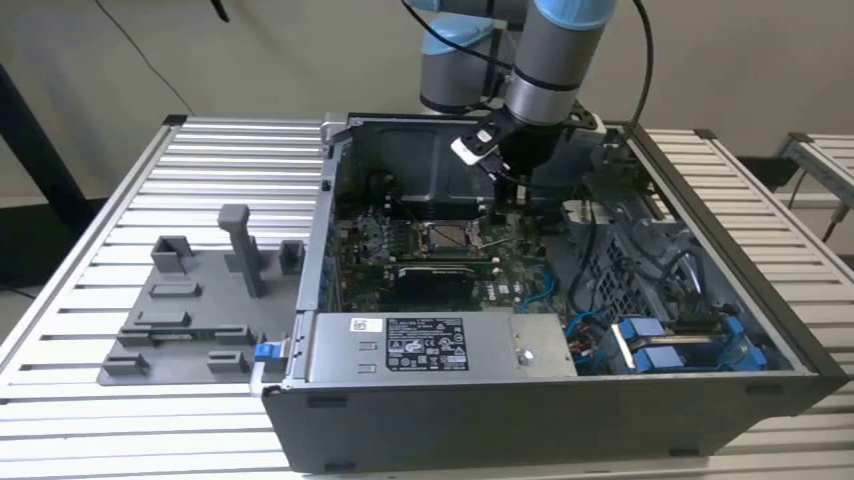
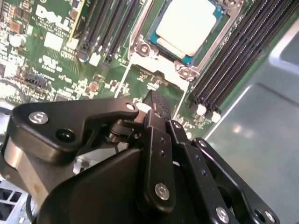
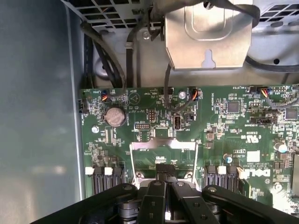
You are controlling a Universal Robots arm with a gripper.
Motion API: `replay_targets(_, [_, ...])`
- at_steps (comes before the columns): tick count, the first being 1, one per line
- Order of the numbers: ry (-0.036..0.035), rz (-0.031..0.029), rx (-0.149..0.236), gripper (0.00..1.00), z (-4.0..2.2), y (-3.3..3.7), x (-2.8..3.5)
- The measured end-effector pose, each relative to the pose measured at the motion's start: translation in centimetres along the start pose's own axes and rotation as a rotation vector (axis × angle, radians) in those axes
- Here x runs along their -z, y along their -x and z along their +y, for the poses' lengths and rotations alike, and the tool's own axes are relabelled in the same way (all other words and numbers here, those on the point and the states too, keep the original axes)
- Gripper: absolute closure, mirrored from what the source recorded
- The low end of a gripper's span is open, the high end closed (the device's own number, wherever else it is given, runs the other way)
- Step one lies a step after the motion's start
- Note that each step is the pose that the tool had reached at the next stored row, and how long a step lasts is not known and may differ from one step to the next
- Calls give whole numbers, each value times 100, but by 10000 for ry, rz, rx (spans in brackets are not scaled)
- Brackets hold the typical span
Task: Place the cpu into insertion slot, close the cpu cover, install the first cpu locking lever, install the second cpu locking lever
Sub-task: 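Close the cpu cover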
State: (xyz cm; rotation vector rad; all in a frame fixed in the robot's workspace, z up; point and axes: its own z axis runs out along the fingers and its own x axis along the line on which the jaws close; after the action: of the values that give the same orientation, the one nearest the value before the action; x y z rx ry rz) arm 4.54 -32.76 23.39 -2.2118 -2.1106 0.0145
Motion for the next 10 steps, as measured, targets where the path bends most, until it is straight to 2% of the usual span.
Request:
replay_targets(2, [-126, -5, -6, 89, 41, 4, 5])
replay_targets(3, [-173, -7, -10, 89, 59, 5, 7])
replay_targets(4, [-192, -7, -11, 89, 77, 7, 8])
replay_targets(6, [-203, -10, -10, 89, 117, 13, 11])
replay_targets(10, [-177, -9, -10, 89, 134, 14, 24])
